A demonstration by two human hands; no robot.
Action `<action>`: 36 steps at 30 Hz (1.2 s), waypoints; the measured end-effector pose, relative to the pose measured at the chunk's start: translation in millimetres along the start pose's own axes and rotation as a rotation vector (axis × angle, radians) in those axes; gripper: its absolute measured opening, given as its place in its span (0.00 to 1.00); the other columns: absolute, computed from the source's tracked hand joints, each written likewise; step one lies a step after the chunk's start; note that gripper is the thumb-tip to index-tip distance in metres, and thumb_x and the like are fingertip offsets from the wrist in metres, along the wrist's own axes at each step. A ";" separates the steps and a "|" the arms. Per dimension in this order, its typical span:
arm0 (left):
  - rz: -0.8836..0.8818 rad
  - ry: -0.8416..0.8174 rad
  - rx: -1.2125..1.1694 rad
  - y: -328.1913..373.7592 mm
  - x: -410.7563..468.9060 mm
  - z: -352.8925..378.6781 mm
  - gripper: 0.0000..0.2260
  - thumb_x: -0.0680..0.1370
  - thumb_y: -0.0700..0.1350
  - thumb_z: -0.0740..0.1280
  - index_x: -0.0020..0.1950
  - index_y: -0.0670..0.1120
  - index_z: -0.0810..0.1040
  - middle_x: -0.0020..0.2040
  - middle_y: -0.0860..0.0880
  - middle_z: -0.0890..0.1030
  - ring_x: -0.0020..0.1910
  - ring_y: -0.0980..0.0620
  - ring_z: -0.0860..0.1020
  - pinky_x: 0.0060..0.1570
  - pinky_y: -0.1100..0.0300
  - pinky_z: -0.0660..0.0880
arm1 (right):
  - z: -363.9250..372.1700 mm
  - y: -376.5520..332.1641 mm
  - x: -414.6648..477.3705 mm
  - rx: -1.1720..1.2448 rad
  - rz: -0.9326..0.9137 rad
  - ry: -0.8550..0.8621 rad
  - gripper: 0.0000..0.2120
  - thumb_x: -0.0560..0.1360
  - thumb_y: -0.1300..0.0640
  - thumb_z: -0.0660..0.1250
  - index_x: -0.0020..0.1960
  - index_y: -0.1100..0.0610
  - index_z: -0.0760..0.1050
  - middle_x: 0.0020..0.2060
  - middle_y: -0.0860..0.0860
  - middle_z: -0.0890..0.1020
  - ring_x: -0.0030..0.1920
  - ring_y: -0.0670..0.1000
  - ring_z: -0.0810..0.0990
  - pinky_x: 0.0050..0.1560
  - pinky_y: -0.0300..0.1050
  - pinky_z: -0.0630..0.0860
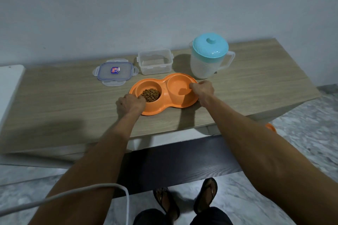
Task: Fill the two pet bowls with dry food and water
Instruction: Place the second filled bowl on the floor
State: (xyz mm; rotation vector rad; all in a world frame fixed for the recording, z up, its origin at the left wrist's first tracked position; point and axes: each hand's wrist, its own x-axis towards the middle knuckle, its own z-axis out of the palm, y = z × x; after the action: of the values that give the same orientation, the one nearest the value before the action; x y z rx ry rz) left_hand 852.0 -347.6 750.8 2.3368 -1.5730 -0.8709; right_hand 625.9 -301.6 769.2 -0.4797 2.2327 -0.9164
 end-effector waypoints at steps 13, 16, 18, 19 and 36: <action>-0.016 -0.029 -0.177 24.4 -62.2 22.0 0.23 0.66 0.55 0.66 0.54 0.41 0.79 0.56 0.39 0.79 0.50 0.37 0.79 0.48 0.43 0.81 | -70.8 53.7 -5.9 0.140 0.015 0.072 0.25 0.70 0.50 0.74 0.64 0.58 0.75 0.60 0.58 0.80 0.59 0.58 0.78 0.60 0.52 0.77; 0.030 -0.046 -0.204 51.1 -108.8 35.8 0.20 0.73 0.49 0.68 0.59 0.38 0.77 0.62 0.38 0.75 0.55 0.37 0.77 0.53 0.44 0.79 | -116.9 75.1 -3.0 0.164 0.003 0.104 0.25 0.70 0.50 0.74 0.64 0.58 0.75 0.60 0.58 0.80 0.59 0.59 0.79 0.59 0.53 0.78; 0.066 -0.050 -0.193 67.2 -137.5 51.5 0.20 0.74 0.49 0.67 0.60 0.38 0.77 0.63 0.38 0.75 0.57 0.37 0.77 0.52 0.46 0.79 | -153.2 90.0 -0.2 0.169 -0.011 0.129 0.25 0.70 0.50 0.73 0.63 0.58 0.76 0.60 0.58 0.80 0.59 0.59 0.78 0.59 0.52 0.78; 0.085 -0.055 -0.189 75.5 -152.8 60.4 0.20 0.74 0.49 0.67 0.61 0.38 0.76 0.63 0.39 0.75 0.57 0.37 0.77 0.49 0.46 0.79 | -173.5 98.6 1.2 0.174 -0.018 0.140 0.25 0.69 0.50 0.73 0.63 0.59 0.76 0.60 0.58 0.80 0.60 0.59 0.78 0.59 0.52 0.78; 0.403 -0.216 -0.144 278.1 -406.6 239.1 0.21 0.75 0.48 0.66 0.63 0.36 0.76 0.66 0.36 0.74 0.64 0.37 0.73 0.61 0.50 0.72 | -518.0 247.4 53.2 0.344 0.037 0.419 0.20 0.67 0.51 0.73 0.56 0.58 0.74 0.49 0.53 0.75 0.53 0.59 0.78 0.54 0.58 0.81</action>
State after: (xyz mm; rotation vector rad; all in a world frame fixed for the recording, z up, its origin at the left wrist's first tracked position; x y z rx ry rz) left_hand 392.4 -61.7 833.6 1.7848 -1.9024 -1.1151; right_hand 205.7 86.4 841.7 -0.0906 2.3612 -1.4547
